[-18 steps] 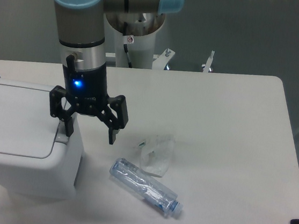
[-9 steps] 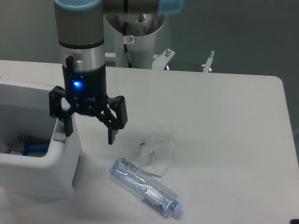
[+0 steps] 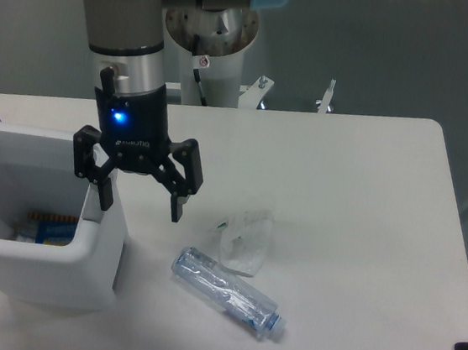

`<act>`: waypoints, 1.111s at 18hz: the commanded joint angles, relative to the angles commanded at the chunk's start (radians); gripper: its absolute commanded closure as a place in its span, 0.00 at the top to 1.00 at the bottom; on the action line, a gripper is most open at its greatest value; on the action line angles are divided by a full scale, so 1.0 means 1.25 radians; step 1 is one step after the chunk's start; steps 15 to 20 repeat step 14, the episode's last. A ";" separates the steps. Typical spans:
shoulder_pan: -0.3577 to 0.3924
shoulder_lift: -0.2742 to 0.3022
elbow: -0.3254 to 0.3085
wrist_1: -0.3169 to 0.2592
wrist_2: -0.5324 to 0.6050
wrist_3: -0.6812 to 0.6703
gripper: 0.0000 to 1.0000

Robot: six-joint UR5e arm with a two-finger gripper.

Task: Open the trash can
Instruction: 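Push the bin lid so it swings open, then hold above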

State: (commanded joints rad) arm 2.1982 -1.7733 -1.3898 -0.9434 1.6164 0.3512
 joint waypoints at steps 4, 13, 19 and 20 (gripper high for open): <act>0.022 -0.001 -0.010 -0.015 0.113 0.110 1.00; 0.151 0.001 -0.026 -0.080 0.122 0.345 1.00; 0.161 0.001 -0.026 -0.080 0.121 0.359 1.00; 0.161 0.001 -0.026 -0.080 0.121 0.359 1.00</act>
